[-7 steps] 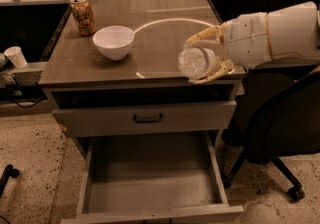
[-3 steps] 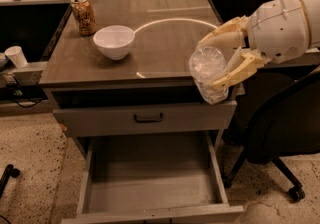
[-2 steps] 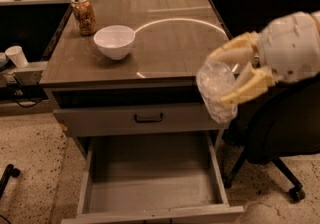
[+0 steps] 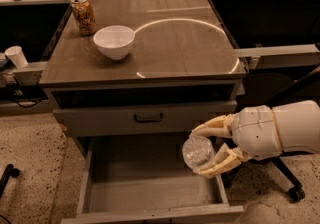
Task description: Place blue plastic bottle into middle drawer
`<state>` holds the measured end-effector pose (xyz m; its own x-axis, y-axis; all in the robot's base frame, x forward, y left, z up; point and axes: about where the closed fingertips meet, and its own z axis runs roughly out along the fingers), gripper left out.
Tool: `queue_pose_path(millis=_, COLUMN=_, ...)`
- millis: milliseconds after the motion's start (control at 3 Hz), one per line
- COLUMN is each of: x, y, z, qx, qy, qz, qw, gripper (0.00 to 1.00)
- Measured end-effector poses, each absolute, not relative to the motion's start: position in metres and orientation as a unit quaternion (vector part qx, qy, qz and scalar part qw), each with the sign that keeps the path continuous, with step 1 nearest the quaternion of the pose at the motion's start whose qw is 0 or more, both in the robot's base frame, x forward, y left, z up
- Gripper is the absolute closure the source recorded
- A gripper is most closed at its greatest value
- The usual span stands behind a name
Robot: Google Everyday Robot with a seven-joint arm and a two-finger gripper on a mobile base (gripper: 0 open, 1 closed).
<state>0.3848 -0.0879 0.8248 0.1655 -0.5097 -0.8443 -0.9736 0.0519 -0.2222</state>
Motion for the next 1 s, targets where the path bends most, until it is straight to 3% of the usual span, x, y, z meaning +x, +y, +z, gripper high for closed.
queue_pose_path(millis=1000, x=0.431, y=-0.066, z=0.761, qx=-0.606, qy=0.583, qz=0.287, qw=0.459, gripper=1.00)
